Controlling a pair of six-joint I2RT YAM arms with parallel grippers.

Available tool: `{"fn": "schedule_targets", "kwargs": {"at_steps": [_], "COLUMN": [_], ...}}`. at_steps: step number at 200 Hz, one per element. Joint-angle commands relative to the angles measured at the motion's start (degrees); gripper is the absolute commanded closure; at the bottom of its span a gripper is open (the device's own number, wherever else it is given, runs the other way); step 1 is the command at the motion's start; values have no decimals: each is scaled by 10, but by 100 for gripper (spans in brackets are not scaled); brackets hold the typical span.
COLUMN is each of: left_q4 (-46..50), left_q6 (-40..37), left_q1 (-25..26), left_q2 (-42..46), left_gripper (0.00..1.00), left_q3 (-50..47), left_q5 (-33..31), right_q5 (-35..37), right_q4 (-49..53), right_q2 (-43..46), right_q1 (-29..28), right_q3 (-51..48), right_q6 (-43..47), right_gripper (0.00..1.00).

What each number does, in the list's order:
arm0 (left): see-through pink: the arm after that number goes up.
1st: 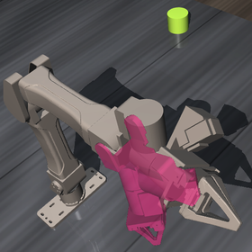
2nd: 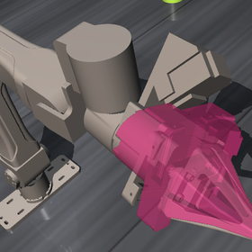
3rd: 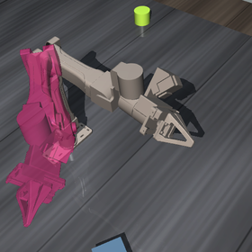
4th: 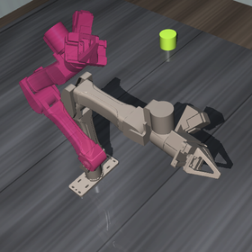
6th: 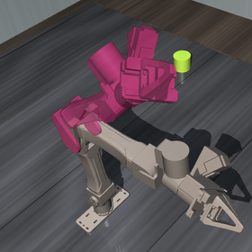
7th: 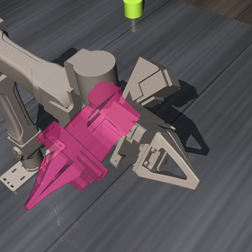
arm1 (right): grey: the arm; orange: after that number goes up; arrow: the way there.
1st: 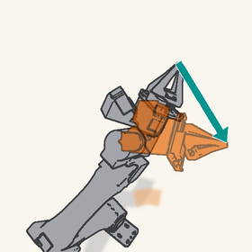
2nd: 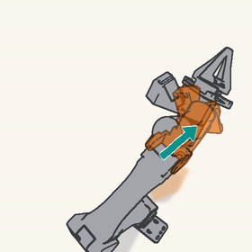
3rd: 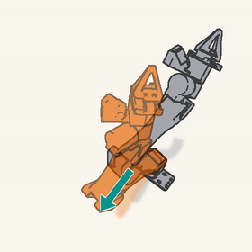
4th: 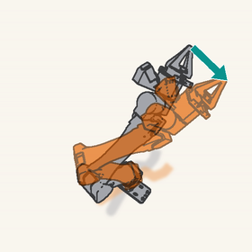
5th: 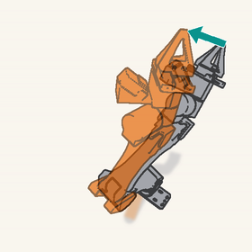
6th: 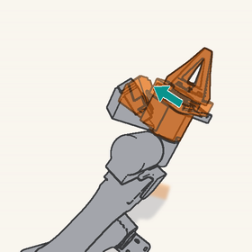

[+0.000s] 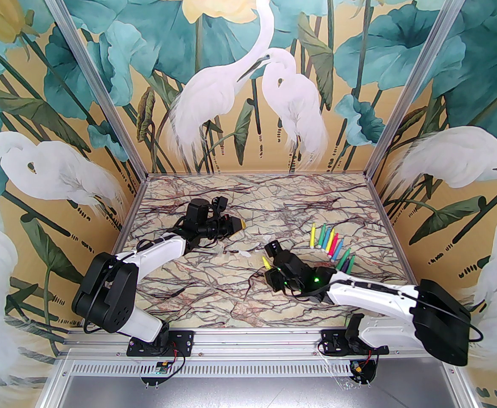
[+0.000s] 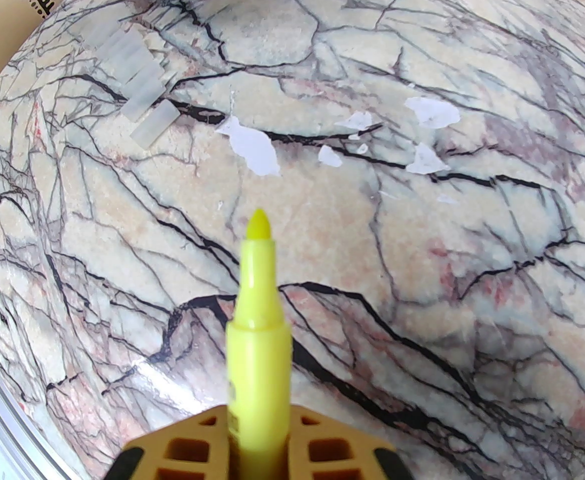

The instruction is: Open the pen caps

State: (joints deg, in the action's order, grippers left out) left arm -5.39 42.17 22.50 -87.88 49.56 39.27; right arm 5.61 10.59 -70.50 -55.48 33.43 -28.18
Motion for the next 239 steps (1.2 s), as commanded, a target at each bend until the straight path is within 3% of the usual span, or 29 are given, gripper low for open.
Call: {"fn": "schedule_targets", "kwargs": {"at_steps": [1,92,130,239], "left_q4": [37,271,316,416], "left_q6": [-29,-164,-185,-221], "left_q1": [2,49,62,112], "left_q2": [-1,-5,-24,-93], "left_gripper": [100,100,100,100], "left_q3": [15,81,101,155], "left_q5": [-17,-142,-170,-279], "right_q5": [32,70,110,114], "right_q4": [8,23,56,56], "right_q2": [20,3,-21,-143], "right_q1": [1,61,84,172], "right_q3": [-4,18,52,126], "right_q6": [4,-27,-45,-47], "right_gripper": [94,91,90,88]}}
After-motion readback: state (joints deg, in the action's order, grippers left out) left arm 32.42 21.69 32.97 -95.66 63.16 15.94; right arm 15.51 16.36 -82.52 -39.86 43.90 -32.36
